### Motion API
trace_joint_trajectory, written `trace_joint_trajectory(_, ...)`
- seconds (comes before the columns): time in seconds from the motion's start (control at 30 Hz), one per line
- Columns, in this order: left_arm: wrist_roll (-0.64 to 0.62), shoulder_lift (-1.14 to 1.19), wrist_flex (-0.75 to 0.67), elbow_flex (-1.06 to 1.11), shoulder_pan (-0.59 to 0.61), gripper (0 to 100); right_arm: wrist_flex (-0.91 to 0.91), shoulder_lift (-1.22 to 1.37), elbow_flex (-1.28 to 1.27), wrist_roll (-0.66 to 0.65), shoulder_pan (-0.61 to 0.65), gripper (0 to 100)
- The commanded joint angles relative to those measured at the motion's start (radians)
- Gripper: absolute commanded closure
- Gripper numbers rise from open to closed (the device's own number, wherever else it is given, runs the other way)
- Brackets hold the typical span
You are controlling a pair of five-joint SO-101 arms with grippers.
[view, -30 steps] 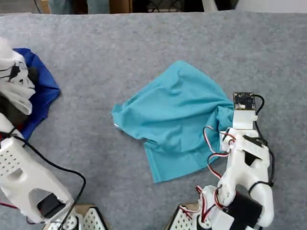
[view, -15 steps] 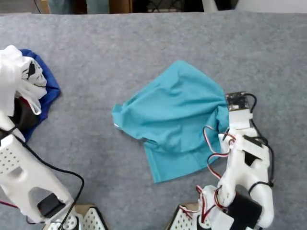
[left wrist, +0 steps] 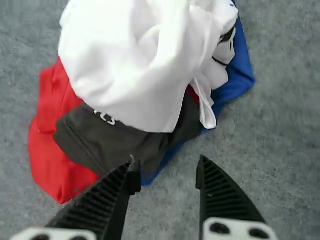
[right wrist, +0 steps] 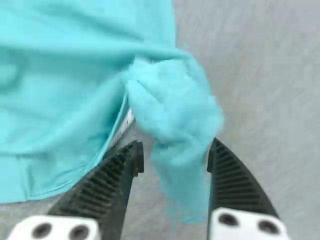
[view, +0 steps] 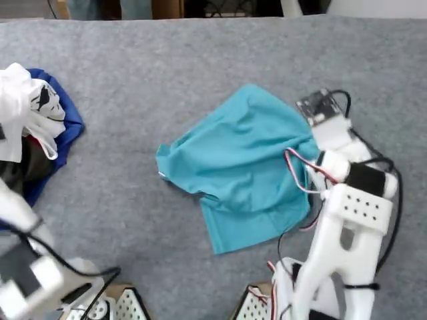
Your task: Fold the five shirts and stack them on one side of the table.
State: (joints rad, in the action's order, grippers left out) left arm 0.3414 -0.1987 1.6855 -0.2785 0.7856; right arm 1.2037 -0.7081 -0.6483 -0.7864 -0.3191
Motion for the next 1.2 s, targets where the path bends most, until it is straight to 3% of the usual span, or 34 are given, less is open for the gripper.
trace_joint_trajectory(0.0,0.032,-0.232,-0.124,0.306,0.044,80,0.13,-0.028,0.191,-0.005,0.17,77.2)
trace_joint_trajectory(0.17,0.034,-0.44,-0.224,0.608,0.084,80,0.212,0.094,0.303,0.008,0.394,77.3)
trace_joint_trajectory(0.47,0.034,-0.635,-0.261,0.858,0.081,80,0.232,0.479,0.595,0.066,0.465,77.3)
trace_joint_trajectory(0.63,0.034,-0.637,-0.259,0.881,0.079,80,0.222,0.777,0.679,0.063,0.502,77.9)
trace_joint_trajectory(0.83,0.034,-0.637,-0.256,0.881,0.079,80,0.221,1.112,0.819,0.063,0.482,93.6)
trace_joint_trajectory(0.9,0.034,-0.637,-0.255,0.883,0.079,80,0.226,1.198,0.878,0.066,0.479,94.2)
trace_joint_trajectory(1.17,0.034,-0.637,-0.253,0.883,0.081,80,0.341,1.359,1.063,0.071,0.479,98.3)
